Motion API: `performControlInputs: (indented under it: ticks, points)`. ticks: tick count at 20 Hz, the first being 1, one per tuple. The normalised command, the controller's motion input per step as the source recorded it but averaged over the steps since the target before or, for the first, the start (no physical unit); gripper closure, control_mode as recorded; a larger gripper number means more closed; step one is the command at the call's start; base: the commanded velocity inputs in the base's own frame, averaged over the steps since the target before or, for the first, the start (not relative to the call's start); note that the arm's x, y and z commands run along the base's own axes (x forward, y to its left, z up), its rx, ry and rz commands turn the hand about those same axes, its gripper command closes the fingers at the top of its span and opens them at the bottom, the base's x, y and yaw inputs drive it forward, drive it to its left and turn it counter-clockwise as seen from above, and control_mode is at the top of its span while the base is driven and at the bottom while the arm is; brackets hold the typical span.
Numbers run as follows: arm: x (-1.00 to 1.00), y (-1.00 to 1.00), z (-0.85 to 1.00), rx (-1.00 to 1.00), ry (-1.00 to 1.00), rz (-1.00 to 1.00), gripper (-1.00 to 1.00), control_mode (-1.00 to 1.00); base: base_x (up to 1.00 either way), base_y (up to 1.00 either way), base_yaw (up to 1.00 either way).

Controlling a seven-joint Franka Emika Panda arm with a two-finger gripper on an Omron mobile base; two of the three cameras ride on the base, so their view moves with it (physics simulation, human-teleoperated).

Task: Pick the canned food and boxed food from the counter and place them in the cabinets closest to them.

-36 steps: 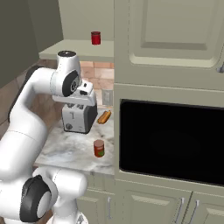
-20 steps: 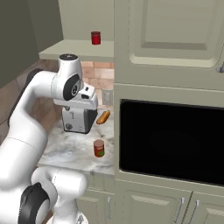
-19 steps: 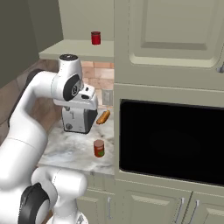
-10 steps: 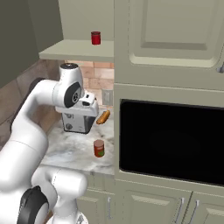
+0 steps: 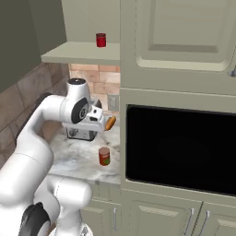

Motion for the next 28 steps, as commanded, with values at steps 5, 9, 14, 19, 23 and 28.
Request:
performControlInputs:
  ticks: [5,9,14,19,23,28]
  points:
    - [0.0,-0.11,-0.28,-0.02,0.0,0.0,-1.0,-1.0,0.0,0.0,0.0]
    - [0.0,-0.12,-0.23,-0.03,0.0,0.0,-1.0,-1.0,0.0,0.0,0.0]
    - [0.04,-0.15,-0.21,-0.03,0.0,0.0,-1.0,-1.0,0.0,0.0,0.0]
    - [0.09,-0.18,-0.23,-0.04,0.0,0.0,-1.0,-1.0,0.0,0.0,0.0]
    - [0.17,-0.09,-0.16,-0.02,0.0,0.0,-1.0,-1.0,0.0,0.0,0.0]
    - [0.2,0.0,-0.1,0.0,0.0,0.0,-1.0,-1.0,0.0,0.0,0.0]
